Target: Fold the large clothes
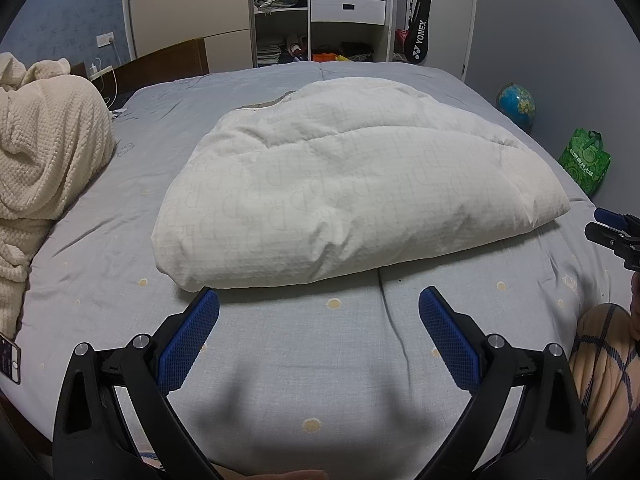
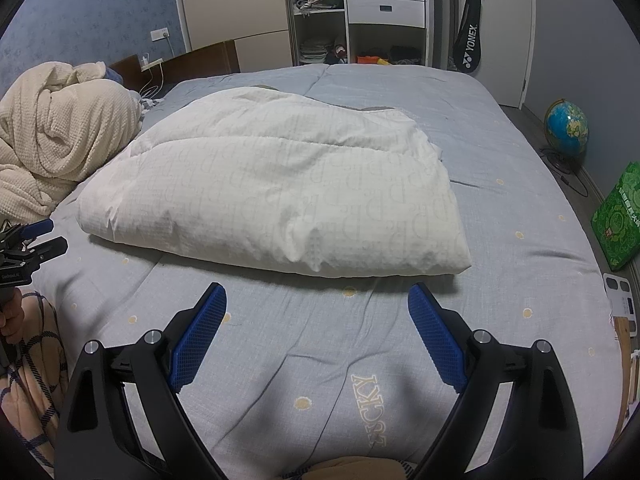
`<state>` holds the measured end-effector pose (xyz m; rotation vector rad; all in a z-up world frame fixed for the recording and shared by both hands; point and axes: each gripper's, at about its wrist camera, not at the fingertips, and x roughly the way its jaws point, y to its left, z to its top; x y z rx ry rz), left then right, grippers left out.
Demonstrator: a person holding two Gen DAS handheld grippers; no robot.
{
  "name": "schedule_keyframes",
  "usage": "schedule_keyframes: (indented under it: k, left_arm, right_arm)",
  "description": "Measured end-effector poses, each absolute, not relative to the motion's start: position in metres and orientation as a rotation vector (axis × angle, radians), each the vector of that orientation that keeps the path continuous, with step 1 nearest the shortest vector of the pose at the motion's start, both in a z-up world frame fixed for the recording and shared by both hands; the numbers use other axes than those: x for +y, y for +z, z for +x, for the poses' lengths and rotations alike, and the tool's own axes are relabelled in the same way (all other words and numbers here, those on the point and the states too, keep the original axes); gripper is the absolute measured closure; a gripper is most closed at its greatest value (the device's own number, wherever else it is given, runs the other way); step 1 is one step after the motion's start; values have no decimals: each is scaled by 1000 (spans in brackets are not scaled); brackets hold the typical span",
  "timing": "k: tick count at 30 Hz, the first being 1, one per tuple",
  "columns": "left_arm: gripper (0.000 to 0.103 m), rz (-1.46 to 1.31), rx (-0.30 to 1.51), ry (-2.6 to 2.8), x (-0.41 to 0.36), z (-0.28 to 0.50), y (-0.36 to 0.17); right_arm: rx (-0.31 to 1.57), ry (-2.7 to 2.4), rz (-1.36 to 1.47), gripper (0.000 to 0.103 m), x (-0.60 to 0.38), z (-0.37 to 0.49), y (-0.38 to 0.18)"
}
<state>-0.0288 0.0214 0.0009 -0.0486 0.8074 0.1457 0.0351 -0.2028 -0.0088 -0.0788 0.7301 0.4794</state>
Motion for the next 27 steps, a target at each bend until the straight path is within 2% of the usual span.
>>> schedule_keyframes:
  k: [27]
  left_arm:
    - [7, -55, 810, 141, 25, -28, -1]
  right_arm:
    - [730, 479, -80, 15, -202, 34, -9]
